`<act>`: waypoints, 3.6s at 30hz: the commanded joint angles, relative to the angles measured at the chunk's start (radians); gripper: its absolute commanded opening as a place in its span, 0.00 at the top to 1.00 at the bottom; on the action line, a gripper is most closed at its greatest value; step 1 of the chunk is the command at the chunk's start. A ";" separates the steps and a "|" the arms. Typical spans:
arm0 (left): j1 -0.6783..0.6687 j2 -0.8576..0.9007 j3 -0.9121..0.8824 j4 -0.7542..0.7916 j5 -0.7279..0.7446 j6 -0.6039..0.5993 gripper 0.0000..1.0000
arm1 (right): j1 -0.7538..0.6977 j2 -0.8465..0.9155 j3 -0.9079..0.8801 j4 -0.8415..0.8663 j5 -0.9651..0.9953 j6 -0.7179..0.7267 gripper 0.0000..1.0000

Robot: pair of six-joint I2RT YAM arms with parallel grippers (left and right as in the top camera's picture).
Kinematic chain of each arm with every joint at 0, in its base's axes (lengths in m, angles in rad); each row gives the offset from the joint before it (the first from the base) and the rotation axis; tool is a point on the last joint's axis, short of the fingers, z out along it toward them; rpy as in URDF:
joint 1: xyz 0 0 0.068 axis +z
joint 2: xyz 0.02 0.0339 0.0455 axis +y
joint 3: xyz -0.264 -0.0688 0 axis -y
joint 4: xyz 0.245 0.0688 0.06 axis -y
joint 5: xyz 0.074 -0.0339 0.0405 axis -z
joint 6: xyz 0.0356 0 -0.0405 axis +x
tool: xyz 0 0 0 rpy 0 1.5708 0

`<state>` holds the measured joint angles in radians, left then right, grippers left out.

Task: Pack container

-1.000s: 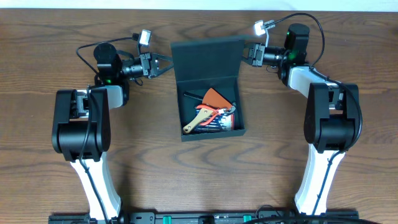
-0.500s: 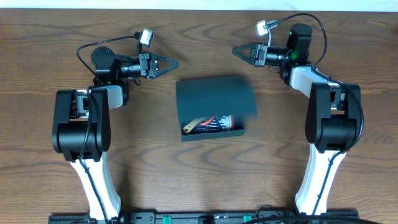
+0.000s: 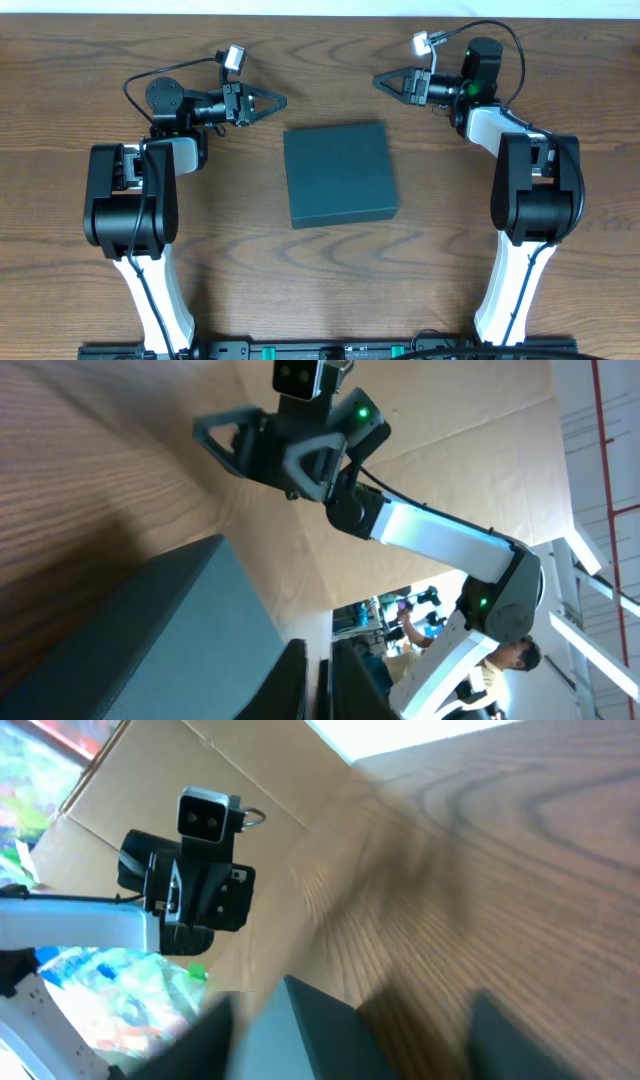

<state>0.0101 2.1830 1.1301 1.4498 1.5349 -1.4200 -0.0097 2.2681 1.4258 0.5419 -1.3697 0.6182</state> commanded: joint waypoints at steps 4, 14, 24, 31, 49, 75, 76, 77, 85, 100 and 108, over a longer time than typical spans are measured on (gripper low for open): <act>0.004 -0.008 0.059 0.026 -0.028 -0.050 0.85 | -0.035 0.008 0.020 0.164 -0.003 0.188 0.01; 0.060 -0.009 0.193 0.026 -0.028 -0.243 0.85 | -0.111 0.008 0.039 0.384 -0.066 0.406 0.01; 0.075 -0.010 0.415 0.026 -0.013 -0.374 0.85 | -0.159 0.008 0.203 0.465 -0.145 0.575 0.01; 0.077 -0.010 0.622 0.026 0.024 -0.503 0.85 | -0.180 0.008 0.349 0.510 -0.187 0.717 0.01; 0.183 -0.039 0.982 -0.219 0.024 -0.576 0.85 | -0.179 0.008 0.666 0.552 -0.188 0.995 0.01; 0.253 -0.064 0.982 -0.219 0.036 -0.579 0.26 | -0.167 -0.003 0.758 0.543 -0.187 1.159 0.01; 0.253 -0.064 0.982 -0.219 0.036 -0.579 0.21 | -0.166 -0.003 0.758 0.543 -0.187 1.159 0.01; 0.253 -0.064 0.982 -0.219 0.036 -0.579 0.14 | -0.163 -0.003 0.758 0.543 -0.187 1.158 0.01; 0.253 -0.064 0.982 -0.219 0.036 -0.579 0.01 | -0.157 -0.003 0.758 0.542 -0.187 1.158 0.01; 0.253 -0.064 0.982 -0.219 0.036 -0.579 0.01 | -0.157 -0.003 0.758 0.542 -0.187 1.158 0.01; 0.253 -0.064 0.982 -0.219 0.036 -0.579 0.01 | -0.157 -0.003 0.758 0.542 -0.187 1.158 0.01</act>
<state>0.2619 2.1597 2.0880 1.2232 1.5654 -2.0048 -0.1726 2.2681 2.1590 1.0794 -1.5459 1.7657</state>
